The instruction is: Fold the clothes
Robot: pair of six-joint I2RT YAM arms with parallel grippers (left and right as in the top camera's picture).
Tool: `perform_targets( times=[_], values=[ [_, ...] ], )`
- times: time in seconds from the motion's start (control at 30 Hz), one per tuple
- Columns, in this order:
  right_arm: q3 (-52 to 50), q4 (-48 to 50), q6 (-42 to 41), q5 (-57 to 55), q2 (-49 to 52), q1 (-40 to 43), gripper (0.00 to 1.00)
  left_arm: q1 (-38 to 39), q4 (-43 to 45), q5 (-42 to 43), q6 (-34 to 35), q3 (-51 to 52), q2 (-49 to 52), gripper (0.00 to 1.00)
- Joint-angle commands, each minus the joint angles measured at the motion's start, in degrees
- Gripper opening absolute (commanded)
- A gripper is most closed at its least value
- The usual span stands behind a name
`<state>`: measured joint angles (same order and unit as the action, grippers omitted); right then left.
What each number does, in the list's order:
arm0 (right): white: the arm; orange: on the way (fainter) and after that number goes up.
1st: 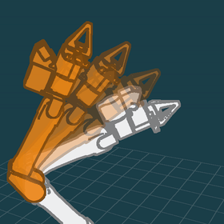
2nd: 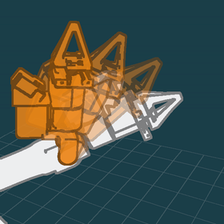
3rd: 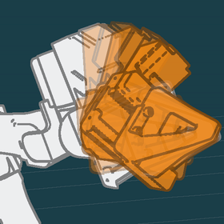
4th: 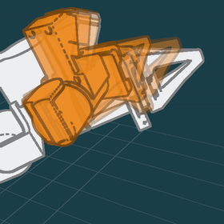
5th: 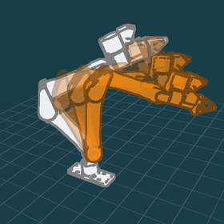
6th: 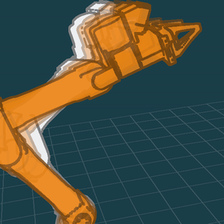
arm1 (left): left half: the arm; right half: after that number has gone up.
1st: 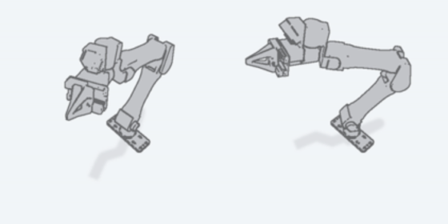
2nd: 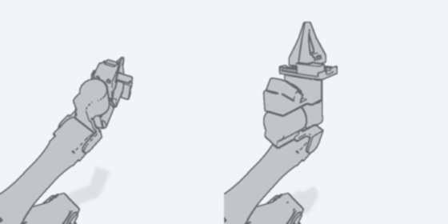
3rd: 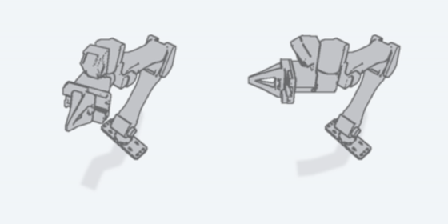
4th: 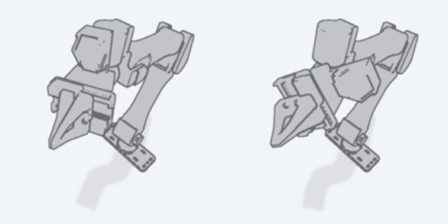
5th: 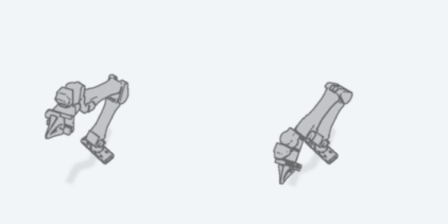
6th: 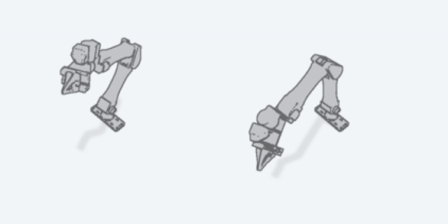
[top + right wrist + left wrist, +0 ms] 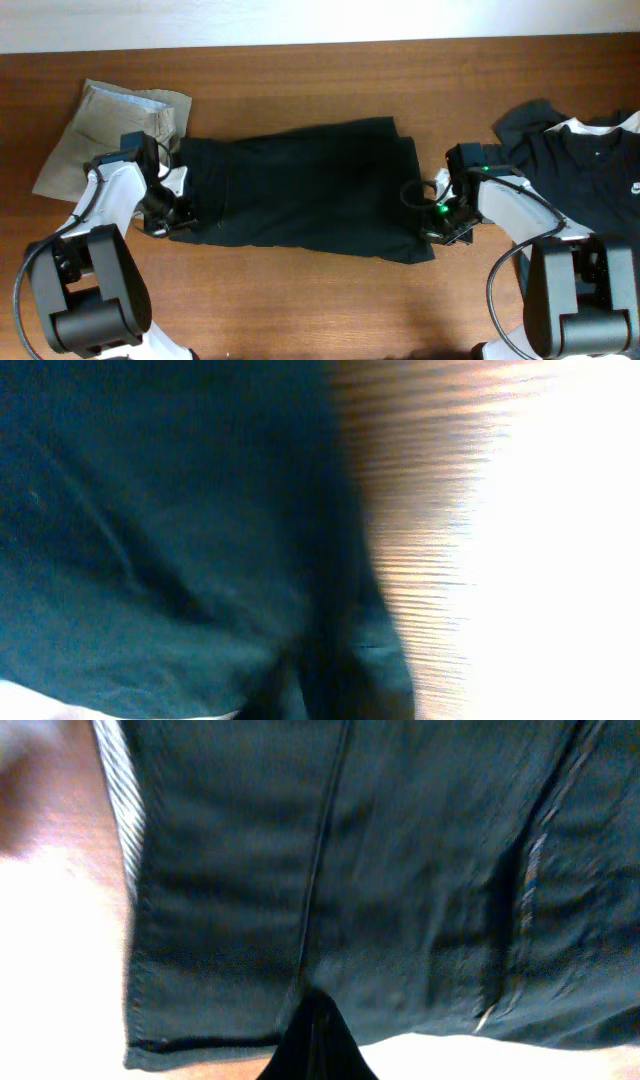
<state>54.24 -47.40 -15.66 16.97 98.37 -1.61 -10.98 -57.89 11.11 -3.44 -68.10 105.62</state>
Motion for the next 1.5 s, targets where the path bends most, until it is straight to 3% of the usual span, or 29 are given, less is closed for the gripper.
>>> perform_targets(
  times=[0.0, 0.13, 0.17, 0.2, 0.23, 0.33, 0.47, 0.57, 0.67, 0.73, 0.87, 1.03, 1.13, 1.23, 1.37, 1.47],
  values=[
    [2.9, -3.6, -3.3, -5.3, -0.6, 7.6, 0.04, -0.9, -3.3, 2.1, -0.3, -2.9, 0.3, 0.00],
    [7.1, -11.2, -3.0, -5.7, -3.8, 14.0, 0.05, -0.8, -4.9, 8.9, -4.0, -5.5, -0.4, 0.00],
    [7.1, -15.2, -3.1, -7.6, -4.2, 14.5, 0.40, -0.7, -5.7, 9.1, -4.0, -5.5, -0.4, 0.00],
    [7.1, -16.2, -3.1, -9.2, -4.2, 14.5, 0.49, -0.7, -5.8, 11.4, -4.0, -5.5, -0.4, 0.04],
    [7.2, -15.7, -2.8, -9.1, -4.2, 14.5, 0.51, -0.7, -5.3, 15.1, -4.0, -5.5, -0.4, 0.15],
    [8.2, -14.3, 5.0, -3.3, -4.3, 14.4, 0.45, 0.4, -3.1, 18.1, -7.0, -4.8, -0.4, 0.31],
    [8.2, -12.3, 16.5, 13.4, -5.3, 13.9, 0.42, 4.6, 4.1, 10.4, -6.3, 1.6, -0.4, 0.31],
    [7.8, -10.6, 14.9, 12.2, -5.0, 10.5, 0.39, 4.6, 5.8, 5.7, -3.7, 2.3, -0.4, 0.28],
    [5.4, -7.0, 4.4, 4.6, -3.3, 7.6, 0.36, 4.5, 10.4, 4.8, -1.2, 2.2, -0.4, 0.28],
    [4.8, -6.4, 4.4, 4.6, -2.0, 7.5, 0.33, 4.1, 11.0, 6.7, -1.3, 0.3, -0.4, 0.26],
    [4.8, -5.9, 4.2, 4.6, -1.9, 7.5, 0.32, 3.5, 16.6, 7.9, -1.4, -2.3, 0.4, 0.34],
    [4.8, -5.7, 4.2, 4.6, -1.9, 7.5, 0.31, 3.7, 20.3, 12.1, -5.6, -2.3, 8.4, 0.30],
    [4.8, -5.7, 4.2, 4.6, -1.9, 7.5, 0.31, 3.7, 21.3, 17.0, -7.8, -2.4, 8.6, 0.34],
    [4.8, -5.7, 4.2, 4.6, -1.9, 7.5, 0.32, 3.7, 20.6, 24.5, -10.4, -2.4, 8.6, 0.33],
    [4.8, -5.7, 4.2, 4.6, -1.9, 7.5, 0.31, 3.7, 20.4, 24.7, -11.5, -2.4, 8.6, 0.06],
    [4.8, -5.7, 4.2, 4.2, -1.9, 7.5, 0.31, 3.6, 18.4, 23.9, -11.5, -3.1, 8.3, 0.01]
  ],
)
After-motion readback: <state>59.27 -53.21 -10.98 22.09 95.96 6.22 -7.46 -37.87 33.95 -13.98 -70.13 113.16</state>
